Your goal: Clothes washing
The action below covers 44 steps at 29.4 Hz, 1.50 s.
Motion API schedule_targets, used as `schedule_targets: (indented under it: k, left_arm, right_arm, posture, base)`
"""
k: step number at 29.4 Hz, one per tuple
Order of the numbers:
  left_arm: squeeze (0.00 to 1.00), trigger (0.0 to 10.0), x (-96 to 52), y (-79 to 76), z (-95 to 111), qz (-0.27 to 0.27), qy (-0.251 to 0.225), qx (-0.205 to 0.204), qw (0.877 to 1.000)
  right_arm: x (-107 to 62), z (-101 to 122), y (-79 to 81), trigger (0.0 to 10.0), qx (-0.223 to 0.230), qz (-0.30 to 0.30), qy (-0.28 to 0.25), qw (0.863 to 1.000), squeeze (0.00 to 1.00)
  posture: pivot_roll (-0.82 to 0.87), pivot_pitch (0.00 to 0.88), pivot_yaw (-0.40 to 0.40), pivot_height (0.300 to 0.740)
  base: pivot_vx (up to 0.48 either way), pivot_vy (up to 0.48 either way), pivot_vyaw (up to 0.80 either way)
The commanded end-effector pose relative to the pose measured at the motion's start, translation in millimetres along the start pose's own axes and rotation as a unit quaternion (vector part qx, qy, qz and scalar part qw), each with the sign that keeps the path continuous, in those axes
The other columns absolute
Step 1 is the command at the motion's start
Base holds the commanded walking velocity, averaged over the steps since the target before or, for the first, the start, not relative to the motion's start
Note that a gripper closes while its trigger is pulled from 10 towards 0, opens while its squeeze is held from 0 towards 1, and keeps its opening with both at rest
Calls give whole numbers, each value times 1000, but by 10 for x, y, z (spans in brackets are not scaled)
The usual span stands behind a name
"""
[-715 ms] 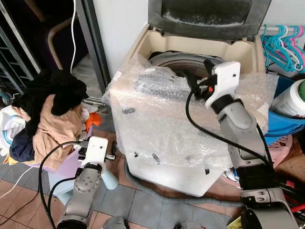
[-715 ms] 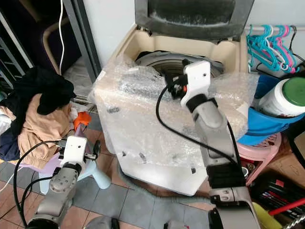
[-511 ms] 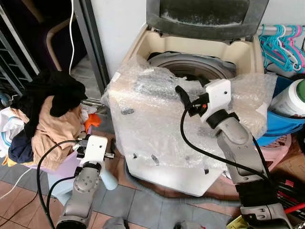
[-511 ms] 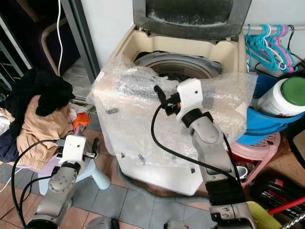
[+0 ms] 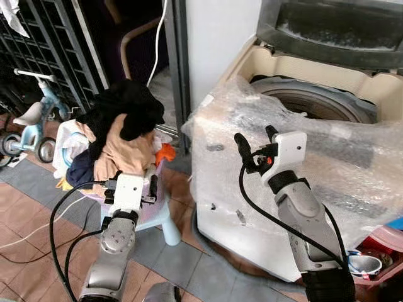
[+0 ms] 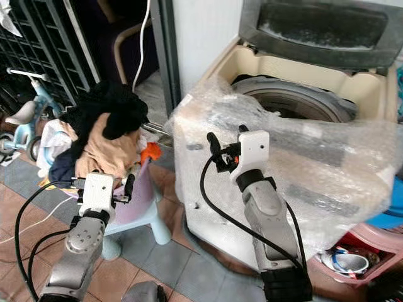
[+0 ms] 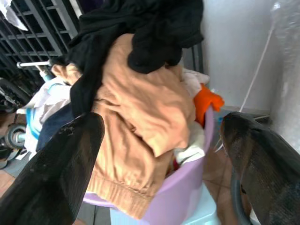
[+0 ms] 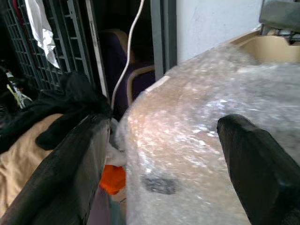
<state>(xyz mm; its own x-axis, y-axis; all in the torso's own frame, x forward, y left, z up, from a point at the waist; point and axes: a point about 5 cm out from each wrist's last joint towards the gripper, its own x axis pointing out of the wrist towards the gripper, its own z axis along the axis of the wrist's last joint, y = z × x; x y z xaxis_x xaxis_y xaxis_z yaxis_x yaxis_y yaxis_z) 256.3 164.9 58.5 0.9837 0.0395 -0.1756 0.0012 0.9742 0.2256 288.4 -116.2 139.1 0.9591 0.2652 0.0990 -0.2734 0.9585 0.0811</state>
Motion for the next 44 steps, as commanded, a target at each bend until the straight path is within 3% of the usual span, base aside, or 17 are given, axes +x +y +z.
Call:
schedule_targets:
  k: [1, 6, 14, 17, 19, 20, 26, 29, 44]
  left_arm:
    - [0, 10000, 53, -8, 104, 2, -14, -4, 1000]
    - [0, 10000, 53, 19, 162, 21, -21, -15, 999]
    - [0, 10000, 35, 76, 229, 32, -43, -17, 998]
    - [0, 10000, 25, 87, 258, 33, -51, -17, 998]
    - [0, 10000, 18, 92, 271, 36, -52, -13, 998]
    - [0, 10000, 16, 89, 272, 34, -52, -14, 998]
    - [0, 10000, 5, 83, 269, 29, -51, -18, 998]
    - [0, 10000, 3, 62, 268, 24, -51, -20, 998]
    - [0, 10000, 24, 40, 250, 22, -44, -29, 998]
  right_arm:
    - [-15, -13, -151, 10000, -8, -37, 10, 999, 0]
    - [-19, -98, -288, 10000, 9, -91, 39, 995, 0]
    - [2, -86, -281, 10000, 13, -87, 39, 995, 0]
    - [29, -81, -263, 10000, -44, -96, 46, 993, 0]
    - [41, -103, -210, 10000, -37, -80, 48, 995, 0]
    - [43, -108, -164, 10000, -9, -63, 46, 997, 0]
    - [34, -120, -69, 10000, -22, -42, 36, 998, 0]
    - [20, -152, -25, 10000, -11, -8, 56, 998, 0]
    - [48, -122, -37, 10000, -18, 8, 41, 999, 0]
  posture:
    - [-58, 0, 58, 740]
    - [-46, 0, 45, 740]
    - [-38, 0, 40, 740]
    - [-34, 0, 39, 740]
    - [-32, 0, 38, 740]
    - [-32, 0, 38, 740]
    - [-35, 0, 36, 740]
    - [-34, 0, 34, 740]
    - [-33, 0, 31, 740]
  base:
    - [0, 480, 0]
    - [0, 480, 0]
    - [0, 300, 0]
    - [0, 0, 0]
    - [0, 0, 0]
    - [0, 0, 0]
    - [0, 0, 0]
    - [0, 0, 0]
    - [321, 207, 498]
